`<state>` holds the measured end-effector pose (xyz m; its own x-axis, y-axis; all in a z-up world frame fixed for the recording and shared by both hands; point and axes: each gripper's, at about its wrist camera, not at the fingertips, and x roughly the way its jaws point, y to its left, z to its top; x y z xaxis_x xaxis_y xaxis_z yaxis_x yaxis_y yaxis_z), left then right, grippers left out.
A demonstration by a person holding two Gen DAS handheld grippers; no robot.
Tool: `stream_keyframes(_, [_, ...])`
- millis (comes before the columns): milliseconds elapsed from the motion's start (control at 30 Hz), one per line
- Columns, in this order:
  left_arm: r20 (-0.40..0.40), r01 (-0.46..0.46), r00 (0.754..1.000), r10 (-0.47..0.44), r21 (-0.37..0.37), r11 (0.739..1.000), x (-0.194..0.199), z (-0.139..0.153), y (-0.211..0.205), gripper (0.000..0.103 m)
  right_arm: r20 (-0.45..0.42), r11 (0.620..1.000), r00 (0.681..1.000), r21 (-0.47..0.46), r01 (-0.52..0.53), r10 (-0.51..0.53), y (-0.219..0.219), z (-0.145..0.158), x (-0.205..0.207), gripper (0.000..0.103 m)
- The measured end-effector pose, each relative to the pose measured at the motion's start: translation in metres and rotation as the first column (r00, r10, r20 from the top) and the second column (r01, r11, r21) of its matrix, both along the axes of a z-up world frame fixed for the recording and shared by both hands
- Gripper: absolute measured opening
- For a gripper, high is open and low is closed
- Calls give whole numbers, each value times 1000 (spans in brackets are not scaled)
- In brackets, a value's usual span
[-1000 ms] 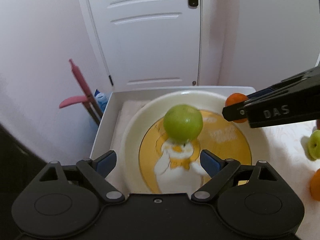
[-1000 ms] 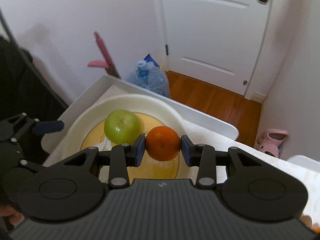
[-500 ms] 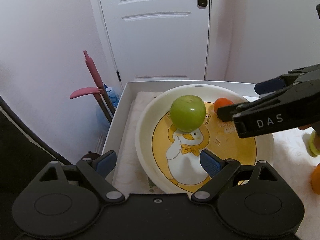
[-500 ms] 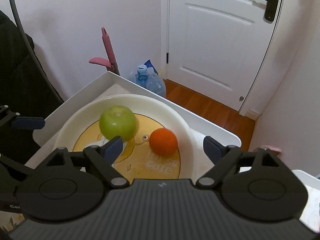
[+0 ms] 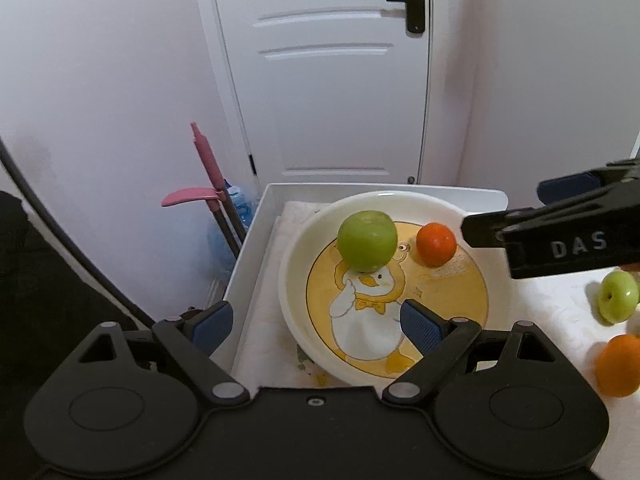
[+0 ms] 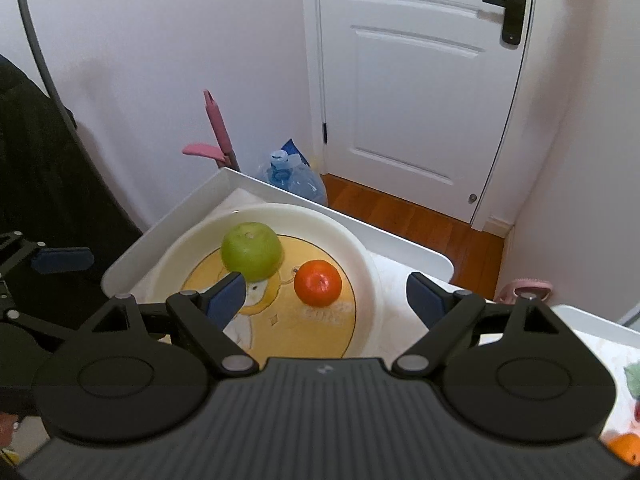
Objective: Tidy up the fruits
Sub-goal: 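Open the left tool dropping the apple while the right tool releases the tangerine, then move both open tools back toward the loose fruit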
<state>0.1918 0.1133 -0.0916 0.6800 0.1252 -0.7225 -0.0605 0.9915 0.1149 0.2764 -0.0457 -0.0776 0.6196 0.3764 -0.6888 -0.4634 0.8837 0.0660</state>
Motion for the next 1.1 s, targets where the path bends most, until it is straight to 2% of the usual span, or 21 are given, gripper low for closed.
stream_keyframes(233, [44, -23, 999, 22, 23, 999, -36, 29, -20, 99, 22, 998, 999, 57, 25, -26, -35, 29, -41, 103])
stream_keyframes(567, [89, -17, 996, 17, -4, 1000, -86, 58, -73, 101, 36, 996, 996, 30, 83, -84, -114, 55, -104, 103])
stream_keyframes(867, [93, 87, 992, -85, -15, 996, -107, 55, -136, 102, 26, 975, 975, 22, 220, -221, -198, 45, -146, 103])
stream_keyframes(1100, [64, 212, 976, -210, -24, 977, -105, 36, -170, 102, -18, 951, 951, 7, 310, -310, -235, 19, -176, 103])
